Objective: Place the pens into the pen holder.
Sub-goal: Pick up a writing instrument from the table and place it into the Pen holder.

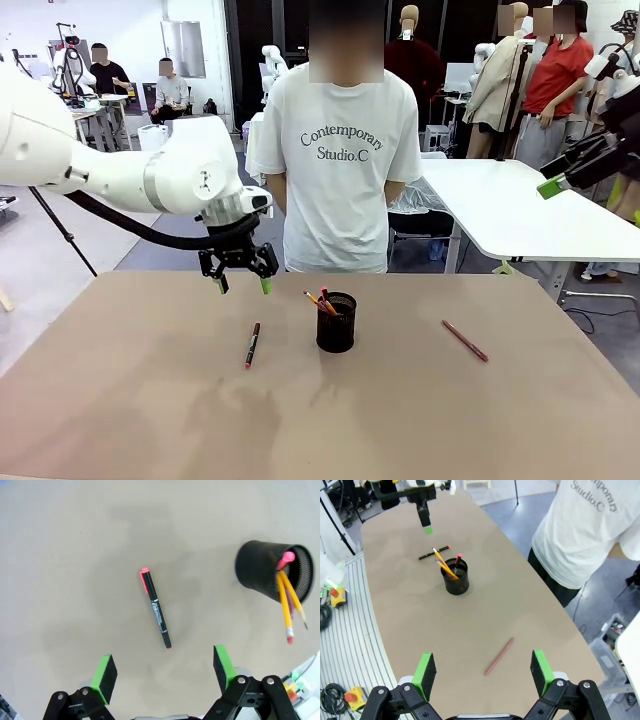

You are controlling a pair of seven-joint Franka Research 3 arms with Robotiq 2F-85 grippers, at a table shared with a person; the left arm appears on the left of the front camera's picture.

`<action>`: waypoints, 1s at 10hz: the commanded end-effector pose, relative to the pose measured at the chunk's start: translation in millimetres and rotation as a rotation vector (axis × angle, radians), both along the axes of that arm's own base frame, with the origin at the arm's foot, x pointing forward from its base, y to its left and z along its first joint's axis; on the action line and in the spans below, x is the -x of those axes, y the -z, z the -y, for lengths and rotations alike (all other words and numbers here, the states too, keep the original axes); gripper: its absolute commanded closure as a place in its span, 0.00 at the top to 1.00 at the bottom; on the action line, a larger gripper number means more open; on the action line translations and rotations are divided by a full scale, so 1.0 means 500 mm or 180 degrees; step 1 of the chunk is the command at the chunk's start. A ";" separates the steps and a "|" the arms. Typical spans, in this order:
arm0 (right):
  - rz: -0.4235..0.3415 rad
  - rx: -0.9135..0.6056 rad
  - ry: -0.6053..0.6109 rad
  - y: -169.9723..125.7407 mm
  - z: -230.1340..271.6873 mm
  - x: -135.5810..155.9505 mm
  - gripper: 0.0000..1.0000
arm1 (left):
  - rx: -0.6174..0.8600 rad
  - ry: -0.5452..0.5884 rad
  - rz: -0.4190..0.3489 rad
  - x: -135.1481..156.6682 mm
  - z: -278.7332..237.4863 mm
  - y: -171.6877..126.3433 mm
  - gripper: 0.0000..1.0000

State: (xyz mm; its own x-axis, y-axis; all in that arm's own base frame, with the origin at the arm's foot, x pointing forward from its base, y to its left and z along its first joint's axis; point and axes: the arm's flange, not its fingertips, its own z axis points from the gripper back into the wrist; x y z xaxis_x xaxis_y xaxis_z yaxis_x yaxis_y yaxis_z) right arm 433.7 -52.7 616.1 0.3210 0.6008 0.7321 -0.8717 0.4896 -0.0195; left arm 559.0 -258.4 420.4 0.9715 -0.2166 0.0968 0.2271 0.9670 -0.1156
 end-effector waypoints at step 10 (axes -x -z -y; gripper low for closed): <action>0.0021 -0.0032 -0.0002 -0.003 -0.002 0.002 1.00 | -0.0364 -0.0053 0.0129 0.024 0.047 0.109 1.00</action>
